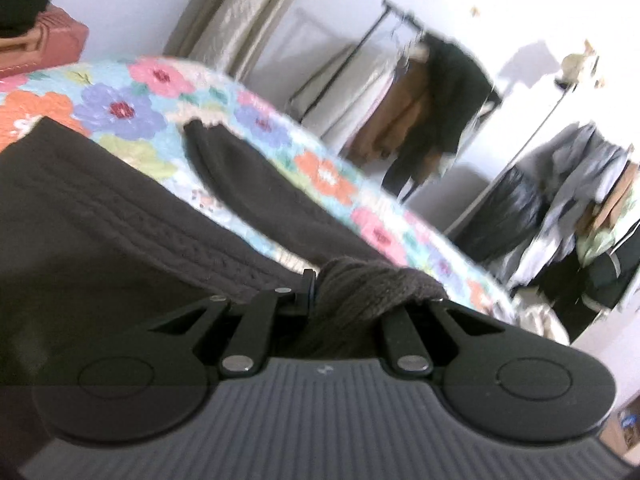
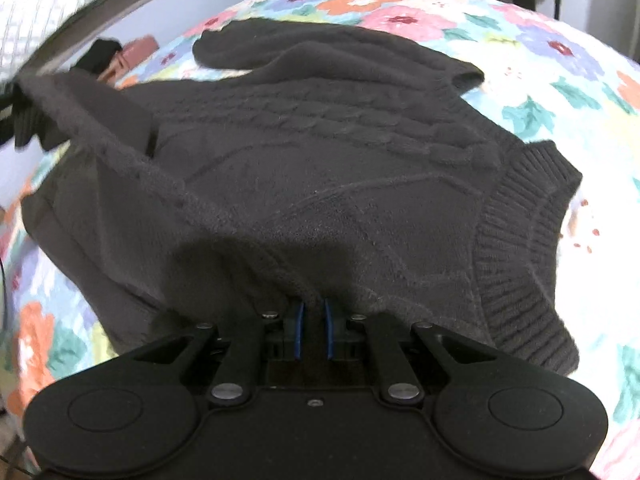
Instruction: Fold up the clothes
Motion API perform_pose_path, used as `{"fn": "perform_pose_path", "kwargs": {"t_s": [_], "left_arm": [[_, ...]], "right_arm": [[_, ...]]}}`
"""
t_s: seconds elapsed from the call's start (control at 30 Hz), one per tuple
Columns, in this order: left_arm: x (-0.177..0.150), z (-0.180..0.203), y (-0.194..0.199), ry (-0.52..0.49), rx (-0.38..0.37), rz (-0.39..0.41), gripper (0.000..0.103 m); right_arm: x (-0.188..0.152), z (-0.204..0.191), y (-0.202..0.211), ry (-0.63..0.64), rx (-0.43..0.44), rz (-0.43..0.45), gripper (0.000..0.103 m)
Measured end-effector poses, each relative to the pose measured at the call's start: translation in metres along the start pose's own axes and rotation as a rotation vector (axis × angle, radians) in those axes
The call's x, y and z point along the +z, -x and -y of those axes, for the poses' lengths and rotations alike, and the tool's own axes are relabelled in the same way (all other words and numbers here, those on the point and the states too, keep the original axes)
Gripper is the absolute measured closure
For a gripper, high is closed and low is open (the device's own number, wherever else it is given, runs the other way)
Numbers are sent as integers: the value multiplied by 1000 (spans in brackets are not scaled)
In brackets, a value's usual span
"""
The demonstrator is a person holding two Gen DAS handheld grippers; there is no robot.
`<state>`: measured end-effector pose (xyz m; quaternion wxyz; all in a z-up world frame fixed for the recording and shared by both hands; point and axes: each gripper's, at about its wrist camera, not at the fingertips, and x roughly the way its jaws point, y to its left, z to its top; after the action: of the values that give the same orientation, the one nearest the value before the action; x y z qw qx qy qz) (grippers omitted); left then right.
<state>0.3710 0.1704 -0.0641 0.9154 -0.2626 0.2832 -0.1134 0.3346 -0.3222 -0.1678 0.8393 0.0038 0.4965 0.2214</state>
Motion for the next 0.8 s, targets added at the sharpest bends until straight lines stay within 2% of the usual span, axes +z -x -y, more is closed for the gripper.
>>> {"fn": "perform_pose_path", "kwargs": {"t_s": [0.1, 0.17, 0.23, 0.3, 0.33, 0.43, 0.5, 0.57, 0.63, 0.73, 0.8], "left_arm": [[7, -1, -34, -61, 120, -71, 92], [11, -9, -48, -37, 172, -92, 88], [14, -18, -49, 11, 170, -83, 79], [15, -24, -45, 25, 194, -50, 53], [15, -26, -43, 16, 212, -30, 50], [18, -34, -38, -23, 247, -5, 50], [17, -43, -38, 11, 267, 0, 48], [14, -50, -38, 37, 315, 1, 47], [14, -51, -38, 33, 338, -11, 47], [18, -45, -34, -2, 326, -19, 47], [24, -33, -25, -28, 285, 9, 47]], "right_arm": [[4, -1, -4, -4, -19, -3, 91], [5, 0, -5, -13, -29, 2, 89], [5, -2, -2, -33, -58, 16, 84], [4, -10, 8, -55, -108, 54, 69], [3, -17, 14, -49, -138, 84, 67], [-4, -46, 32, 35, -192, 170, 66], [-7, -66, 37, 95, -182, 189, 61], [-8, -80, 34, 110, -104, 163, 57], [-10, -92, 26, 102, -7, 118, 57], [-10, -110, 14, 174, 10, 90, 56], [-9, -120, 6, 230, 4, 82, 48]]}}
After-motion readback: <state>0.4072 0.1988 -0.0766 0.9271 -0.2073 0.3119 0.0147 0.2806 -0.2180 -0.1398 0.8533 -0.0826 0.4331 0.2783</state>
